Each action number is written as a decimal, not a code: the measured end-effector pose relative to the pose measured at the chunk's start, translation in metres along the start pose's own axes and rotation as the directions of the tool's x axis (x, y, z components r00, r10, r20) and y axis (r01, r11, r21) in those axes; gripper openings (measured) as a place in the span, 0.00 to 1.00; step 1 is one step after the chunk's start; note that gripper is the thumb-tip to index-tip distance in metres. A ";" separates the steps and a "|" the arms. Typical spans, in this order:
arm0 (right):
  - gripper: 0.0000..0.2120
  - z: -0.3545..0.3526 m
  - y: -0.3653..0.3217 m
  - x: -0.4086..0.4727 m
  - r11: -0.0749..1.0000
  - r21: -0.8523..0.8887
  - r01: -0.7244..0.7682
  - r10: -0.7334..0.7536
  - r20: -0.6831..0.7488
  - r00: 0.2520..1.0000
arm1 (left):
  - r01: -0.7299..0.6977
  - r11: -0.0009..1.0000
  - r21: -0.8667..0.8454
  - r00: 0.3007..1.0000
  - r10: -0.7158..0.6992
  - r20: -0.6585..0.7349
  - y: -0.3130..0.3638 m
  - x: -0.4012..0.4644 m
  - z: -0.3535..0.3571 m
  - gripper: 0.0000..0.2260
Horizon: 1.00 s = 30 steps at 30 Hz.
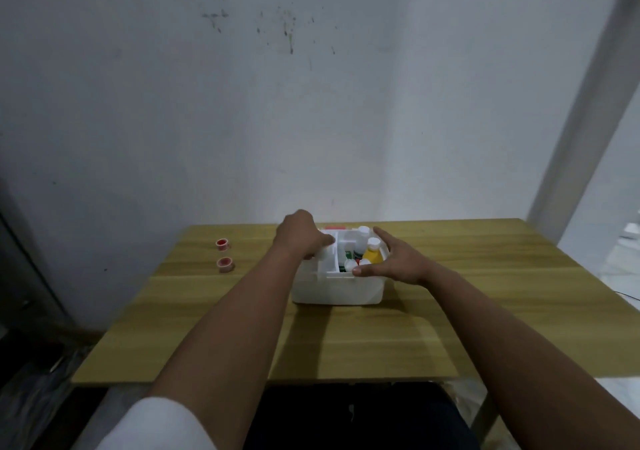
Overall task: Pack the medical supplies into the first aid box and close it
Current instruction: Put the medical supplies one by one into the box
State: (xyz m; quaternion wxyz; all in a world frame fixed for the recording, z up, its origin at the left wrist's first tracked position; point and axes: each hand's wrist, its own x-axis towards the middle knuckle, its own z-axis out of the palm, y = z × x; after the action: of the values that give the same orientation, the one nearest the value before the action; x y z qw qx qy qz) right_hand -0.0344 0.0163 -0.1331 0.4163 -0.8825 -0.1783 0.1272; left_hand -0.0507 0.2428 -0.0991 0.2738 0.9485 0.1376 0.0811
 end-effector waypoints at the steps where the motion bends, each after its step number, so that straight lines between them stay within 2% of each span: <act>1: 0.66 0.000 0.001 0.000 1.000 0.004 -0.001 0.001 -0.002 1.000 | -0.017 0.999 0.033 1.000 0.017 -0.005 0.001 0.000 0.006 0.17; 4: 0.63 0.001 0.001 0.001 1.000 0.014 0.011 -0.011 -0.004 1.000 | -0.065 0.989 0.132 0.997 0.071 -0.040 0.000 0.000 0.015 0.18; 7: 0.58 0.001 0.003 0.002 1.000 0.026 0.014 -0.014 0.003 1.000 | -0.063 0.982 0.178 0.985 0.090 -0.150 -0.009 0.001 0.006 0.17; 10: 0.66 0.001 0.004 0.004 1.000 0.024 0.009 -0.009 0.002 1.000 | -0.017 0.986 0.167 0.949 0.068 -0.307 -0.032 0.001 -0.017 0.14; 12: 0.69 0.001 0.008 0.007 1.000 0.018 0.011 -0.011 0.001 1.000 | 0.035 0.992 0.124 0.939 0.010 -0.344 -0.063 0.002 -0.029 0.10; 14: 0.70 0.002 0.009 0.008 1.000 0.029 0.009 -0.009 0.001 1.000 | 0.103 0.991 0.085 0.943 -0.070 -0.326 -0.105 0.005 -0.038 0.09; 16: 0.67 0.001 0.010 0.010 0.999 0.036 0.011 -0.011 0.009 1.000 | 0.163 0.985 0.060 0.956 -0.143 -0.255 -0.143 0.003 -0.041 0.13; 20: 0.61 0.001 0.014 0.015 0.998 0.060 0.011 -0.014 0.048 0.999 | 0.158 0.983 0.091 0.984 -0.149 -0.100 -0.197 -0.003 -0.030 0.10; 24: 0.59 0.001 0.015 0.016 0.996 0.089 0.022 -0.027 0.057 0.998 | 0.129 0.991 0.046 0.978 -0.119 -0.169 -0.216 0.011 -0.025 0.12; 27: 0.60 0.003 0.013 0.017 0.994 0.106 0.035 -0.042 0.058 0.997 | 0.095 0.989 0.118 0.974 -0.068 -0.214 -0.222 0.021 -0.031 0.12; 30: 0.58 0.015 0.007 0.020 0.993 0.099 0.060 -0.068 0.079 0.995 | 0.109 0.973 0.205 0.963 -0.052 -0.263 -0.238 0.024 -0.049 0.16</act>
State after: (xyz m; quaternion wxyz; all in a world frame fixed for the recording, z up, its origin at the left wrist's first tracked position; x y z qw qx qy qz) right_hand -0.0206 0.0307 -0.1496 0.4548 -0.8491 -0.2170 0.1583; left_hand -0.0909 0.4675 -0.1851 0.1514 0.9478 0.2184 0.1762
